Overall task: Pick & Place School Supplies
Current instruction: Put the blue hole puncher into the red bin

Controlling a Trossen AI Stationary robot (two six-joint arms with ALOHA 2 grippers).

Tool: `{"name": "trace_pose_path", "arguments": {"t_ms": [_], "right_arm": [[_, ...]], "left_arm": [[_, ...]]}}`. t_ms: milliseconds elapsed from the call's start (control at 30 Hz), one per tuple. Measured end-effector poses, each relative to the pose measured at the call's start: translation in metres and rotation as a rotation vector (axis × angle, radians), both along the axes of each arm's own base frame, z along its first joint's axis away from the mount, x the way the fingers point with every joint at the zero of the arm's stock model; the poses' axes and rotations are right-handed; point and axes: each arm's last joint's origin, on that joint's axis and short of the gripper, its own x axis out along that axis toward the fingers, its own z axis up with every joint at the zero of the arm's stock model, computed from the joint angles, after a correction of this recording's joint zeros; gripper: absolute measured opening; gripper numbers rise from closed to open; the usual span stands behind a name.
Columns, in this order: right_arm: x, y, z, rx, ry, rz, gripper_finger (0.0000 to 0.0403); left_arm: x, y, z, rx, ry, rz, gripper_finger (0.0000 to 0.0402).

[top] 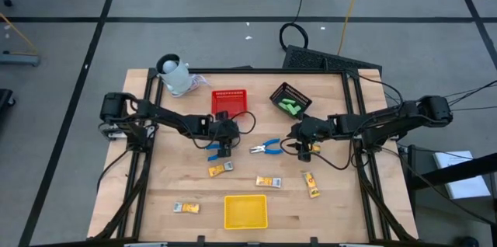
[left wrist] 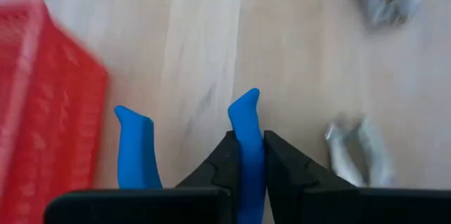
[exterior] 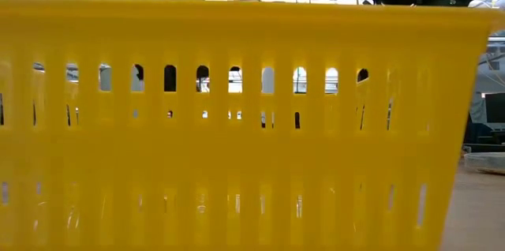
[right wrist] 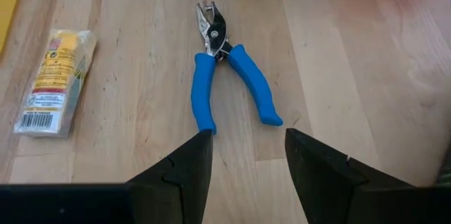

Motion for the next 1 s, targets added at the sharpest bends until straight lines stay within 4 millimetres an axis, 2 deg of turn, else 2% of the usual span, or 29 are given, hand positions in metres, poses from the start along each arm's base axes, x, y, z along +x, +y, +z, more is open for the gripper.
{"name": "trace_pose_path", "arguments": {"t_ms": [167,333,500,600,800,1000], "right_arm": [[0.000,0.000,0.000,0.002,0.000,0.001,0.0169],[0.000,0.000,0.000,0.002,-0.001,0.001,0.0169],[0.001,0.000,0.001,0.005,-0.012,-0.002,0.0169],[0.001,0.000,0.002,0.004,-0.022,-0.001,0.0169],[0.003,0.000,0.003,0.000,-0.042,0.003,0.0169],[0.003,0.000,0.004,-0.006,-0.053,0.009,0.0169]], "left_arm": [[-0.002,-0.008,0.026,0.004,-0.098,-0.028,0.0039],[-0.010,-0.014,0.061,0.029,-0.223,-0.076,0.0039],[-0.016,0.003,0.080,0.090,-0.287,-0.073,0.0039],[-0.017,0.021,0.079,0.080,-0.287,-0.078,0.0039],[-0.010,0.058,0.063,0.099,-0.280,-0.057,0.0039],[-0.008,0.083,0.055,0.111,-0.312,-0.067,0.0039]]}}
